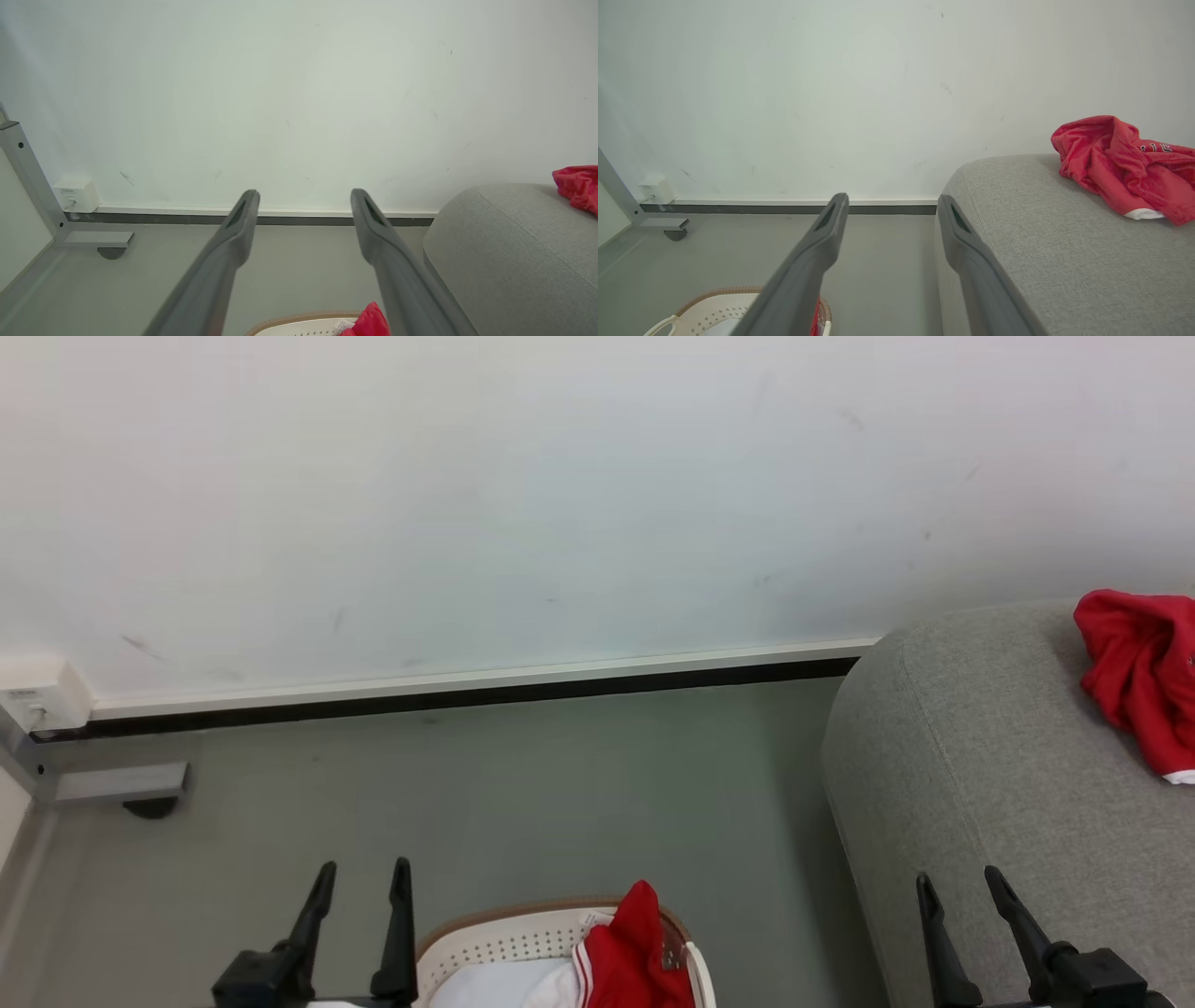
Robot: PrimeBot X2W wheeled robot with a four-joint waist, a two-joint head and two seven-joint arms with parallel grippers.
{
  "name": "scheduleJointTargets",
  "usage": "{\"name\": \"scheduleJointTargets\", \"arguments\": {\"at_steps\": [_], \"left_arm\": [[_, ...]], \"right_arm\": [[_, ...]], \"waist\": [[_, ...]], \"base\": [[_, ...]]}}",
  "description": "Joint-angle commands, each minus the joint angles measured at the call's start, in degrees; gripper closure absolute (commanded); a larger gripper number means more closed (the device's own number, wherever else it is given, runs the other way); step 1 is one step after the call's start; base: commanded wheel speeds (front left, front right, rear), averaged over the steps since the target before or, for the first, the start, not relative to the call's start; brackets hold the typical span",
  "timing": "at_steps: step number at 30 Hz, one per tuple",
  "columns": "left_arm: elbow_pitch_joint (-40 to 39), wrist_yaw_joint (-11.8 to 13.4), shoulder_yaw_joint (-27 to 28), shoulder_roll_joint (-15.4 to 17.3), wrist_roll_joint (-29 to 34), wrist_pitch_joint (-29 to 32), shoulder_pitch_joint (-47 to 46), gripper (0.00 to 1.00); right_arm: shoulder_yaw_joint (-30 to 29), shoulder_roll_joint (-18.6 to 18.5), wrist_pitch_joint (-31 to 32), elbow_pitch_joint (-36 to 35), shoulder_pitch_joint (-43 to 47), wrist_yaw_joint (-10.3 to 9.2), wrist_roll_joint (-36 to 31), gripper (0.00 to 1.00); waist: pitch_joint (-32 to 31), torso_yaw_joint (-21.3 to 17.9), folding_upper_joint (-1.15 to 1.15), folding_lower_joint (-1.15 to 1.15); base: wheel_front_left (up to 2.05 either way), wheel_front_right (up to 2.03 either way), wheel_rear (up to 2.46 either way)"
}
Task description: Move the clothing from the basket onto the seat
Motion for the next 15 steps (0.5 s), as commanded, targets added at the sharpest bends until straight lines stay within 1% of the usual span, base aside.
{"name": "scheduleJointTargets", "arguments": {"at_steps": [1,5,8,12,13,15], "left_arm": [[0.16,-0.21,0.39,-0.18,0.67,-0.03,0.81,0.0],[0.85,-1.14,0.43,-0.46,1.1,-0.03,0.89,0.0],[2.83,-1.96,-0.02,-0.55,1.21,-0.03,0.23,0.0],[7.62,-2.97,-1.7,-0.3,2.26,0.29,-2.43,0.0],[7.62,-2.97,-1.7,-0.3,2.26,0.29,-2.43,0.0],[10.42,-3.29,-2.66,-0.13,2.54,1.68,-4.12,0.0]], "right_arm": [[0.04,0.04,0.03,-0.15,0.56,-0.14,0.31,0.0],[0.31,0.03,0.03,-0.29,-0.23,-0.14,0.52,0.0],[0.41,0.02,0.03,-0.44,-1.0,-0.14,0.68,0.0],[0.61,0.02,0.03,-0.75,-2.28,-0.14,0.09,0.0],[0.61,0.02,0.03,-0.75,-2.28,-0.14,0.09,0.0],[0.95,0.01,0.03,-1.09,-3.34,-0.14,-0.29,0.0]], "waist": [[-0.02,-0.12,0.0,0.01],[0.38,-0.82,0.0,0.01],[0.91,-1.68,0.0,0.01],[2.52,-3.2,0.0,0.01],[2.52,-3.2,0.0,0.01],[3.8,-4.21,0.0,0.01]], "base": [[0.0,0.0,0.0],[0.0,0.0,0.0],[0.0,0.0,0.0],[0.0,0.0,0.0],[0.0,0.0,0.0],[0.0,0.0,0.0]]}}
